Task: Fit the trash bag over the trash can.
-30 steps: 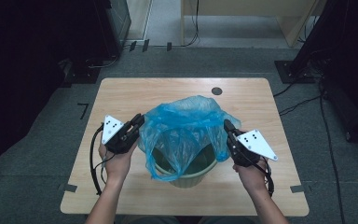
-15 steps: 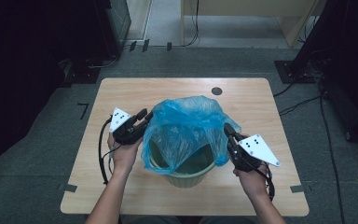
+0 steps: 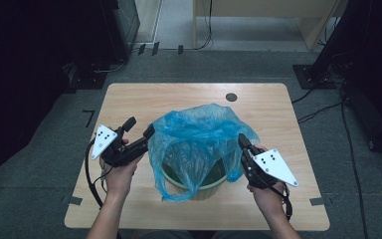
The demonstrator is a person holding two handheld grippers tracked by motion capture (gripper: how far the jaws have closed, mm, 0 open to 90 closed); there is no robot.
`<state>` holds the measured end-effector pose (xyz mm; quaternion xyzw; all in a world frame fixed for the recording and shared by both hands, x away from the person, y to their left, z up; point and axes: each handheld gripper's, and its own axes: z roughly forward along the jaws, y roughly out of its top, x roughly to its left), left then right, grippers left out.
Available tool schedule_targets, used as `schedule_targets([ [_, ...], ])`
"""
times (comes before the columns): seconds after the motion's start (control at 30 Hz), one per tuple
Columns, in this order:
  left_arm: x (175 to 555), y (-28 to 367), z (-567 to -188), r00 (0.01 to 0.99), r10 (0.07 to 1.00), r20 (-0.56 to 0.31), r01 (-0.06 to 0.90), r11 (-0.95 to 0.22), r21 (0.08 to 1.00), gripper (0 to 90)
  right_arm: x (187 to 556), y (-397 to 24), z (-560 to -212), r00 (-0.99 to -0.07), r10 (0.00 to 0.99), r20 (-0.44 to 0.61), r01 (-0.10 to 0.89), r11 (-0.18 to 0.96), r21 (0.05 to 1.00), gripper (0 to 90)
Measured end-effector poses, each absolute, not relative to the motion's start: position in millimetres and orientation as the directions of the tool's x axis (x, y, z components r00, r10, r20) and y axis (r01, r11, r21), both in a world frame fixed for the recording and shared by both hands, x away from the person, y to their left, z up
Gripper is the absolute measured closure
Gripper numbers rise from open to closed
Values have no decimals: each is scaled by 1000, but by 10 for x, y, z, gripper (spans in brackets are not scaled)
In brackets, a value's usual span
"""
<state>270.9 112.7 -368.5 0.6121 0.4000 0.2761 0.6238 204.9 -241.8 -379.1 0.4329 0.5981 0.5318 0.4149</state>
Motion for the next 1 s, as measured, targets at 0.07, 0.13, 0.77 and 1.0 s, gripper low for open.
schedule_targets([
  [0.07,2641,1121,-3640,532,830,-165,136,109,985,275,2032,-2399,-3780,-280,959,-44,73,67,995,900],
  [0.13,2550,1121,-3600,534,828,-170,129,119,984,273,2023,-2385,-3778,-279,959,-48,71,70,995,900],
  [0.77,1570,807,-3909,526,835,-162,230,43,972,188,1957,-2396,-3760,-254,966,-42,59,58,997,900],
  [1.0,1456,876,-4099,569,804,-173,266,18,964,200,1944,-2425,-3733,-245,969,-38,52,52,997,900],
])
